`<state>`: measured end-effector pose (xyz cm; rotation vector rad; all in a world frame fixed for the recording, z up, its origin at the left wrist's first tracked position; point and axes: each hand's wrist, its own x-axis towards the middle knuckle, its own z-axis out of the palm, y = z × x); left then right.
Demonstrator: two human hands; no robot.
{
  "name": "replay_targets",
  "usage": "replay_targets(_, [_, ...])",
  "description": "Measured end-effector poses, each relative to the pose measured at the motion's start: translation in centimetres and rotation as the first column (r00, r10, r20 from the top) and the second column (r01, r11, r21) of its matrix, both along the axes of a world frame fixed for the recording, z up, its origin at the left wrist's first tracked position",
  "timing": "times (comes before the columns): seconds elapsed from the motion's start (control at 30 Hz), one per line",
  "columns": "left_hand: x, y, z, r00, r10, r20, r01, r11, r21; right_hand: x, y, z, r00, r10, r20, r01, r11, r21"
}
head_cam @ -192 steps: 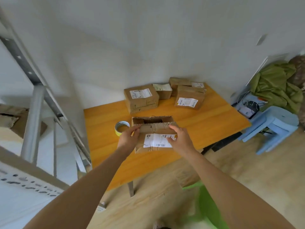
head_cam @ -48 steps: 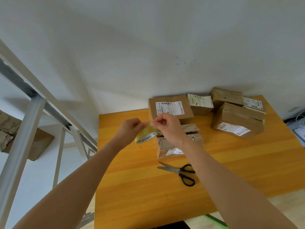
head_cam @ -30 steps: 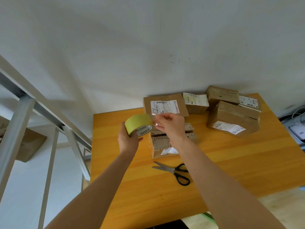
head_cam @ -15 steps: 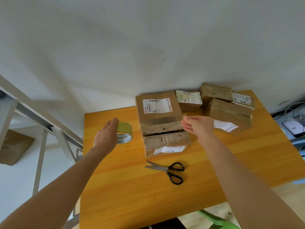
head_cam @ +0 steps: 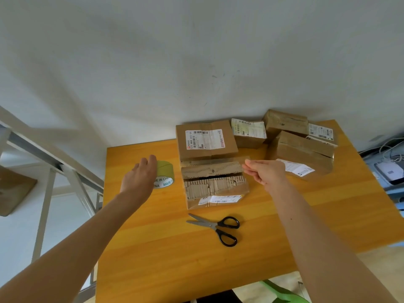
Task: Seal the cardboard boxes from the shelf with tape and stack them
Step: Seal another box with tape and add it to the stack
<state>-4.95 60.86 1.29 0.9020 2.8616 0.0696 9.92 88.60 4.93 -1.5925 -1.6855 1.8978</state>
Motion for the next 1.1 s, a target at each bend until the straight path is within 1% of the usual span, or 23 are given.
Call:
replay_targets(0.13, [-0.2, 0.1, 0.1, 0.994, -0.047, -0.098, 0.02, 0.966, -0.259, -0.1, 1.0, -0.4, 0.999, -0.011, 0.037, 0.013, 0.999, -0.045])
replay_targets(0.17, [-0.1, -0.1, -0.1, 0.993, -0.059, -0.103, 0.026, 0.956, -0.292, -0.2, 1.2, -0.5, 0.999, 0.008, 0.049, -0.006, 0.999, -0.05])
replay_targets(0.33, [0.1, -0.1, -0.7, 0.991, -0.096, -0.093, 0.067, 0.96, -0.271, 0.1, 1.8, -1.5, 0.993, 0.062, 0.103, -0.059, 0.998, -0.033])
replay_targets(0.4, [0.2, 0.1, -1.0, 0.982, -0.144, -0.126, 0.107, 0.959, -0.264, 0.3, 2.0, -2.0, 0.992, 0.05, 0.117, -0.051, 0.999, 0.004])
replay_targets(0.5, [0.2, 0.2, -1.4, 0.947, -0.263, -0.182, 0.215, 0.946, -0.244, 0.2, 2.3, -2.4, 0.992, 0.035, 0.119, -0.038, 0.999, 0.03])
replay_targets(0.63, [0.2, 0.0, -1.4, 0.922, -0.338, -0.189, 0.285, 0.922, -0.262, 0.0, 2.3, -2.6, 0.991, 0.058, 0.122, -0.062, 0.998, 0.032])
replay_targets(0.9, [0.3, 0.1, -1.9, 0.925, -0.351, -0.146, 0.302, 0.912, -0.278, 0.3, 1.8, -3.6, 0.993, 0.036, 0.115, -0.035, 0.999, -0.008])
replay_targets(1.1, [1.0, -0.2, -2.7, 0.933, -0.335, -0.135, 0.294, 0.921, -0.256, 0.6, 1.9, -4.4, 0.991, 0.036, 0.125, -0.035, 0.999, -0.014])
